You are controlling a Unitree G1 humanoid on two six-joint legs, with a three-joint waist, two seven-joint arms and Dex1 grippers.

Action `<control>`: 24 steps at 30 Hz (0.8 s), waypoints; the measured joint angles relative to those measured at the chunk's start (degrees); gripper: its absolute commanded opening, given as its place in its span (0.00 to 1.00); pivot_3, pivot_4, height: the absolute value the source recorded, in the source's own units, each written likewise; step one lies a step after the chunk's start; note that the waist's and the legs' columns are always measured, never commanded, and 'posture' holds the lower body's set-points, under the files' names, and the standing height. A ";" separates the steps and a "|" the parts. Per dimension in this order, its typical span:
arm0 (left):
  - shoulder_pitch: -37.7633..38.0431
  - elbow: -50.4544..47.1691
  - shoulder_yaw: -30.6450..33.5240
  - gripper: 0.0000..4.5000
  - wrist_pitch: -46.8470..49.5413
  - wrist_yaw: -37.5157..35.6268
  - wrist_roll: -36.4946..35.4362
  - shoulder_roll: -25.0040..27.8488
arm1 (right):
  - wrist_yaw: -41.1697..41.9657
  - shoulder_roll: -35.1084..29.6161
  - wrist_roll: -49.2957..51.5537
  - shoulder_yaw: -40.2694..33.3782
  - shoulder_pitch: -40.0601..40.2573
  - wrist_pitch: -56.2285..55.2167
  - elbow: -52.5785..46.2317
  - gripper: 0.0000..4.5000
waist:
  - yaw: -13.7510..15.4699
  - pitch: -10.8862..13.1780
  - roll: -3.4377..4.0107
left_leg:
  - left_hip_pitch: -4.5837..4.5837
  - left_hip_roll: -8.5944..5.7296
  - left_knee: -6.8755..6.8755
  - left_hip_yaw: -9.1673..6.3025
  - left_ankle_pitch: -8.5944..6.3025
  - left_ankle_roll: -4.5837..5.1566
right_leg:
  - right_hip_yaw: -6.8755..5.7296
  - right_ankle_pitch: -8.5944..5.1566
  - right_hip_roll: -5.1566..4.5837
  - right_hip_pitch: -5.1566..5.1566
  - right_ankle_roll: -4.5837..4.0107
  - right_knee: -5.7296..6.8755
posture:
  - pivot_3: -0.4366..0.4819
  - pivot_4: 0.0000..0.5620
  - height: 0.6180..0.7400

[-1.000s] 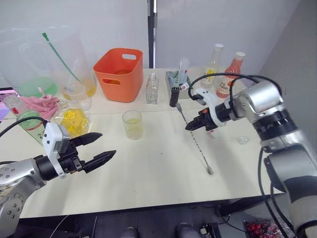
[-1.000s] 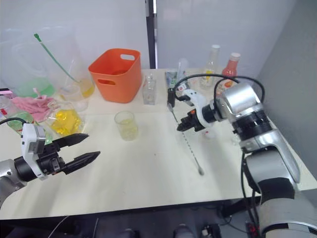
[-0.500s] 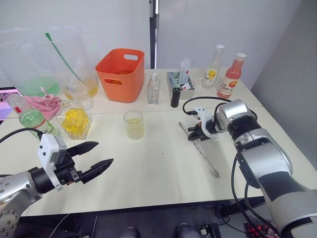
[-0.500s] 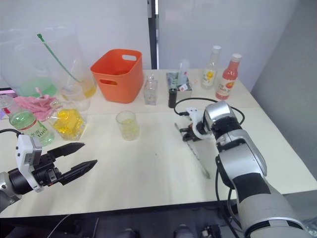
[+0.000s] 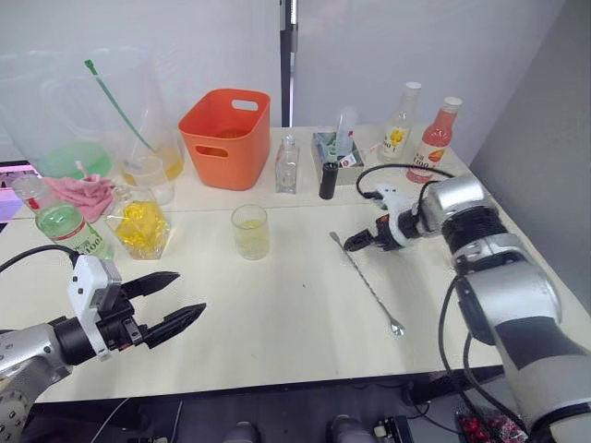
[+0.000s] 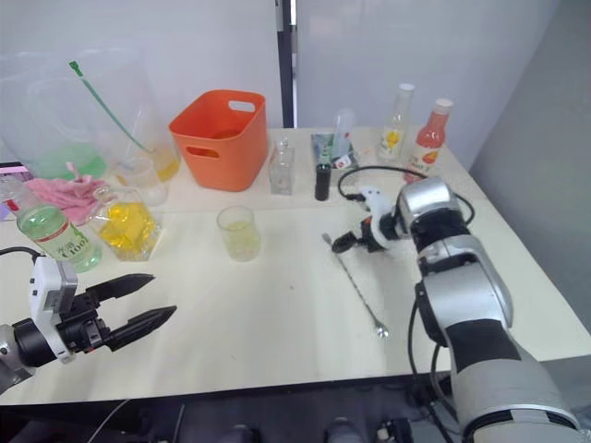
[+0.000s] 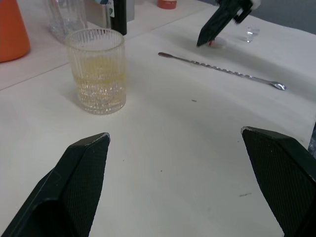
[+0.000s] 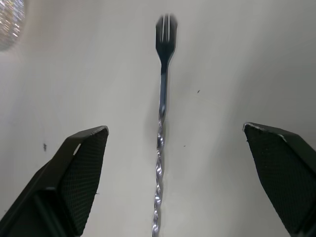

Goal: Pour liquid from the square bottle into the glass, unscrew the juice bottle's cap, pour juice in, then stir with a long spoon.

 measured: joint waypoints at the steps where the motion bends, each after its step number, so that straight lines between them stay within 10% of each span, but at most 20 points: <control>1: 0.16 0.55 0.46 1.00 0.00 -0.51 0.00 0.20 | 1.19 -1.21 0.40 -0.05 0.44 0.22 -1.89 0.99 | 0.00 0.00 0.00 | 0.00 0.00 0.00 0.00 0.00 0.00 | 0.00 0.00 0.00 0.01 0.00 0.00 | 0.48 0.27 1.00; 15: 1.81 18.30 3.14 1.00 -6.84 -5.26 11.21 4.26 | 6.35 -9.94 15.77 -28.12 41.70 -19.50 -51.75 0.99 | 1.03 -0.05 -0.08 | 0.03 0.06 0.00 -0.02 -0.02 0.06 | -0.08 -0.01 0.02 0.14 0.01 -0.10 | 0.48 0.27 1.00; 24: 3.47 25.03 3.23 1.00 -19.47 -3.81 18.75 -0.92 | 8.01 -9.53 15.43 -36.00 63.85 -44.59 -53.22 0.99 | 1.38 -0.09 -0.12 | 0.22 0.11 0.04 0.20 -0.01 0.05 | 0.03 -0.01 0.01 0.30 0.02 -0.12 | 0.48 0.27 1.00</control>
